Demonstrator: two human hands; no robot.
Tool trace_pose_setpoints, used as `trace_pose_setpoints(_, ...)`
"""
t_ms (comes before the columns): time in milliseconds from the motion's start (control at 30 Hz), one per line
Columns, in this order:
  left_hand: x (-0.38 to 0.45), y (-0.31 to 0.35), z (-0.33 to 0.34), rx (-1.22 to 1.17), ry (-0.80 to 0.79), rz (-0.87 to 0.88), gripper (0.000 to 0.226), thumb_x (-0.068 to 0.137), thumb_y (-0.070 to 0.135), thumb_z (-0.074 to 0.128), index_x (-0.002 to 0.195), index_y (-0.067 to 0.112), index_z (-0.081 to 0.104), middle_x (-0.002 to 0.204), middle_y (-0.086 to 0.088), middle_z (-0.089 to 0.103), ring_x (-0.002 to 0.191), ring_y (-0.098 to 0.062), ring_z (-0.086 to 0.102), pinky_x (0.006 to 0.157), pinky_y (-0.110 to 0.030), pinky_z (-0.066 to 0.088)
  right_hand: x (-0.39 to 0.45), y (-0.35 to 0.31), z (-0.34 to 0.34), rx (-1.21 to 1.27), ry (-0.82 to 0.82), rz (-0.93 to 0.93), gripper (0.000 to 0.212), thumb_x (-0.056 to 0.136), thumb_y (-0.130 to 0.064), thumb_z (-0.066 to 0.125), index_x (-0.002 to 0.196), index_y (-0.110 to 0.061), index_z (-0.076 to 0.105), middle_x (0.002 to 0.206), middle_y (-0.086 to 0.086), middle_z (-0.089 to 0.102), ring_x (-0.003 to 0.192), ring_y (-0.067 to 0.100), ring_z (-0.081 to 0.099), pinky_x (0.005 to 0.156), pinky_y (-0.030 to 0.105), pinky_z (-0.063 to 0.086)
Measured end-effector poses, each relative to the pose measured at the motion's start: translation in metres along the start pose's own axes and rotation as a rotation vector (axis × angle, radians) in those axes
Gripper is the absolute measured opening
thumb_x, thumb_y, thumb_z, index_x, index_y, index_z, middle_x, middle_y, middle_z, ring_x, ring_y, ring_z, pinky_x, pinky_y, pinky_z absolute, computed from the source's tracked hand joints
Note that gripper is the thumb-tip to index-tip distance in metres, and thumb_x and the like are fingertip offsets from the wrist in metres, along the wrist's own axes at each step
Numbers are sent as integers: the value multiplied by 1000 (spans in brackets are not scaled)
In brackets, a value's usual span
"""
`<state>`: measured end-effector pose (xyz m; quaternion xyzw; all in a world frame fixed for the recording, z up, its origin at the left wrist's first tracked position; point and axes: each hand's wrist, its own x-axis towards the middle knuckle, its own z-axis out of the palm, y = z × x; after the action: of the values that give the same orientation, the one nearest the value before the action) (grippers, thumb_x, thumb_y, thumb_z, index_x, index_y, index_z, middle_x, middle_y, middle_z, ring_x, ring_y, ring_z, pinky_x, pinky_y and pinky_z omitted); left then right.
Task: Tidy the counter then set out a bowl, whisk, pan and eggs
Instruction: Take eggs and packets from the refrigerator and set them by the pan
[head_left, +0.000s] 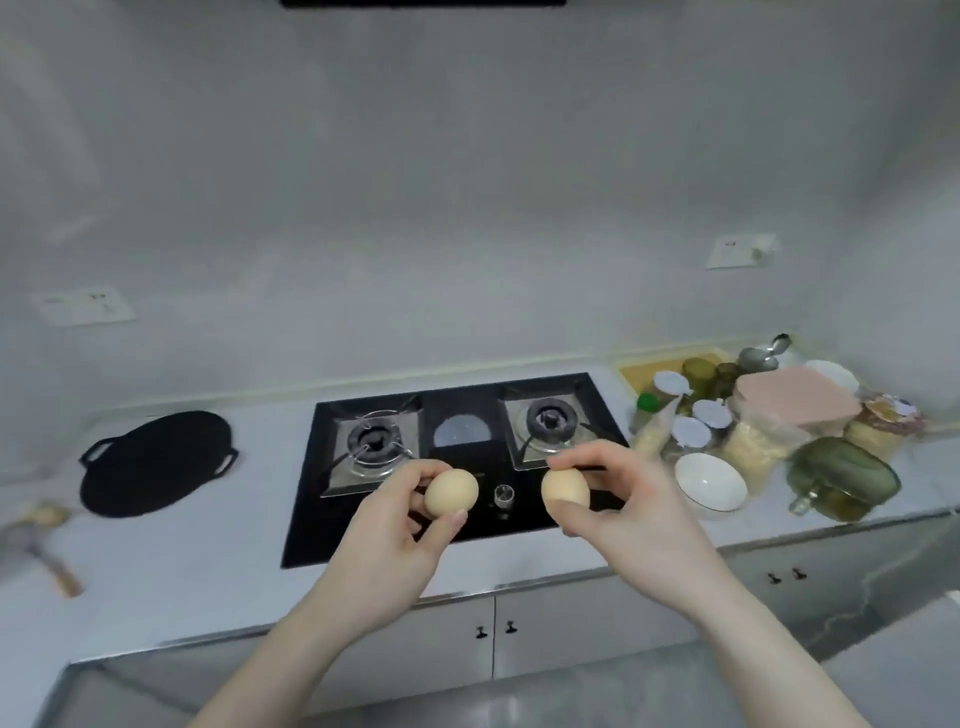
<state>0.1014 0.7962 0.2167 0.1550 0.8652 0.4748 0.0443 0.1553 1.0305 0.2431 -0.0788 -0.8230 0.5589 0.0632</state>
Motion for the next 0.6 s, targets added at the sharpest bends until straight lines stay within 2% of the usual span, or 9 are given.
trace_pose_setpoints(167,-35,-38,-72,8,157,-97,28,93,27,69,111,44,56,97,35,60,82,1,59,77,-24,50,16,-34,77,10,-178,-65,31,79,-16,81,97,-39,72,102,-20,72,98,6,71,87,40,61)
trace_pose_setpoints(333,-77,-89,-153,28,301,-181,25,92,30,69,111,42,58,103,17,65,85,0,60,74,-21,48,17,-72,175,-24,-322,-148,31,79,-23,80,100,-42,70,104,-23,71,93,6,71,84,33,60)
trace_pose_setpoints(467,-107,-123,-202,38,359,-224,24,93,29,68,113,38,57,106,15,64,76,3,58,68,-16,45,13,-89,243,-30,-393,-198,29,79,-21,80,98,-41,71,105,-25,69,97,5,69,82,30,59)
trace_pose_setpoints(533,-122,-140,-224,50,387,-242,24,93,28,68,112,39,58,106,18,64,73,3,57,68,-15,45,11,-97,275,-31,-427,-201,29,79,-18,80,97,-40,71,102,-19,70,92,7,70,74,23,57)
trace_pose_setpoints(600,-135,-157,-245,54,425,-259,24,93,27,68,112,38,58,103,19,64,70,4,57,66,-14,46,10,-105,306,-25,-466,-185,29,80,-16,79,95,-38,72,98,-8,72,78,13,72,62,17,53)
